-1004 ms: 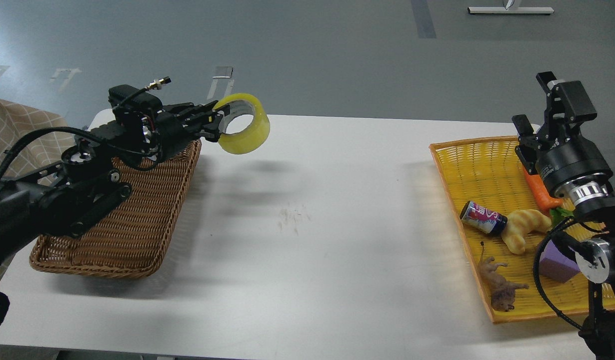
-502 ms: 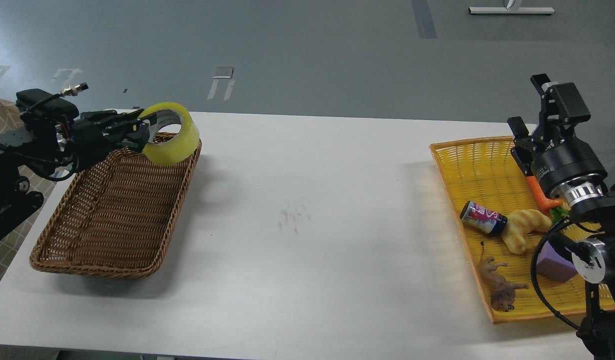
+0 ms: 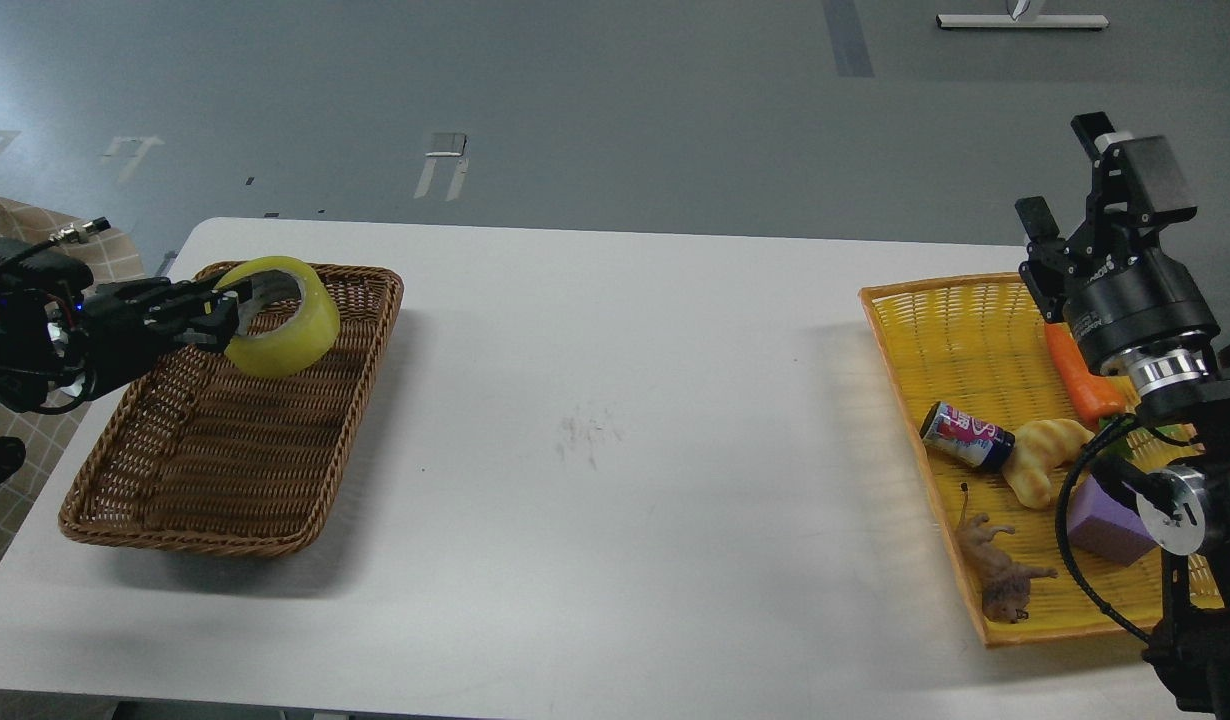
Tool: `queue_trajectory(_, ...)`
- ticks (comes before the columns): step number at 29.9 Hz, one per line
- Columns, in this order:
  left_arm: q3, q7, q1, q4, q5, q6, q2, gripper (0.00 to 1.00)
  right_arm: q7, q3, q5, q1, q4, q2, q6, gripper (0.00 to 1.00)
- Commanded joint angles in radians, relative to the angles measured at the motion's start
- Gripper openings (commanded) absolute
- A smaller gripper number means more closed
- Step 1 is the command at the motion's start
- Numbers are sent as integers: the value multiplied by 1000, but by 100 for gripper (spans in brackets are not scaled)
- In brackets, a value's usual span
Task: Place and transfer tape with both arms
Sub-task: 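Lower the tape roll into the wicker basket and open the left gripper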
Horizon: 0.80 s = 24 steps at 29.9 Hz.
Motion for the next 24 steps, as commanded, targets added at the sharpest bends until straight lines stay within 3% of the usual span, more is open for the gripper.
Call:
queue_trajectory(1,0,0,13,1,-19,5,0,5,95,-4,0,4,-2,2,21,100)
queue_trajectory(6,4,2,13,5,-37,4,-3,5,109,-16,0,-1,-3,2,74,100)
queue_trajectory(20,4,0,47,70,-34,5,-26,7,108,-21,-1,-1,-10,3,70,100)
queue_trajectory(24,4,-11,48,70,-36,2,-28,41,108,-21,0,1,-8,4,70,100)
